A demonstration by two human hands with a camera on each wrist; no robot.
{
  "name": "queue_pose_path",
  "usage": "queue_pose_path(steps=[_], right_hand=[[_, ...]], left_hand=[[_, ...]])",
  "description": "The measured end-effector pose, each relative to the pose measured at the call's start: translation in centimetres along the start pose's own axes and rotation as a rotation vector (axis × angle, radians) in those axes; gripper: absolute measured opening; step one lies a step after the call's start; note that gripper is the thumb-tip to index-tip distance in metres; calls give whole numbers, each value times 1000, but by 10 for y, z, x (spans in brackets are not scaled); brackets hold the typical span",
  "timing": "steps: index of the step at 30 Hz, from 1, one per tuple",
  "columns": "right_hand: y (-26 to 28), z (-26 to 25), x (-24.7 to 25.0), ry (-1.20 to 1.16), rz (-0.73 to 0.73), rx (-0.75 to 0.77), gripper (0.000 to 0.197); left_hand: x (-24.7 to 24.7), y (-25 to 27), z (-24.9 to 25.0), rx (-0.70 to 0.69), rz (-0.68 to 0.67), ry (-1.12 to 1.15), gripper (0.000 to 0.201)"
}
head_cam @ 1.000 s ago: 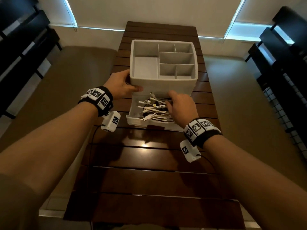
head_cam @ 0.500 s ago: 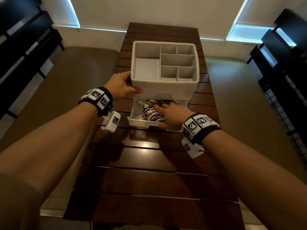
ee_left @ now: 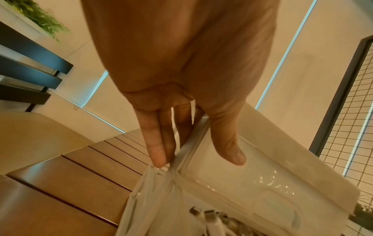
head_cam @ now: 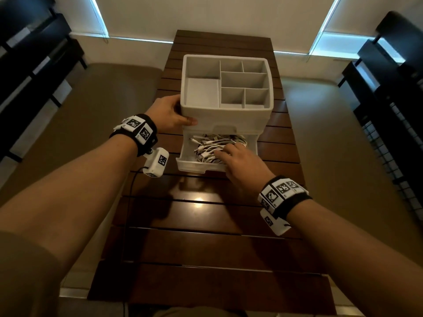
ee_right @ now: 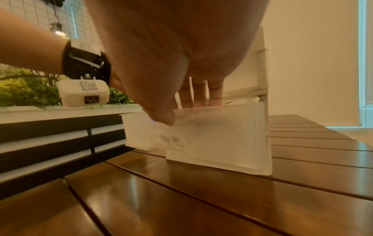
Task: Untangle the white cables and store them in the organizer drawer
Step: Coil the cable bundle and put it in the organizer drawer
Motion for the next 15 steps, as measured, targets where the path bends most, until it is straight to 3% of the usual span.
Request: queue_pose_path(steps=[5,8,11,15], right_hand=[[-21,10,-11,43,-202,-90,69],[-26,26,-9,42,-257,-151,70],[-21,23,1,-4,-151,-101,56],[-9,17,16,20,138,-28,54]], left_hand=[[0,0,-2,-3,-11,30,70],[0,2,-5,-1,-14,59,69],[-1,3,-5,-10,-21,54,70],[-1,3,-5,-11,-2,57,68]])
Point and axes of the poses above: each hand's wrist, its own y-axis away from the middle knuckle, its own x-axis out of the back of the hand, z = x × y, the point moved 6 cm from there along -y, towards the middle knuckle, and after that the axes turned 4 degrees about -y, right-handed, at the moved point
